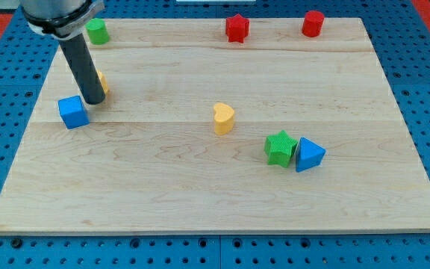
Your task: Push the yellow hexagon towards the center of the board
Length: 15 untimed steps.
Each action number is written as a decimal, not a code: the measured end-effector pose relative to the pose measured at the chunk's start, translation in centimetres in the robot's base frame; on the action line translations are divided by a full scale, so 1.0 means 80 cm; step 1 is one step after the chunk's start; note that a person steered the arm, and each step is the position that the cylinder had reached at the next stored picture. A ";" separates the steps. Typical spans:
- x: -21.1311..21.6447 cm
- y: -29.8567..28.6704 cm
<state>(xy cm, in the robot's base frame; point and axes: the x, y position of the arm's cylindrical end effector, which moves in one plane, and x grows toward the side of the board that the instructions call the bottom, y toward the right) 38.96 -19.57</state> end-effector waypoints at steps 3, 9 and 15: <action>-0.036 -0.077; -0.056 0.008; -0.076 0.161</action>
<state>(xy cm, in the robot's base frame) 32.84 -6.65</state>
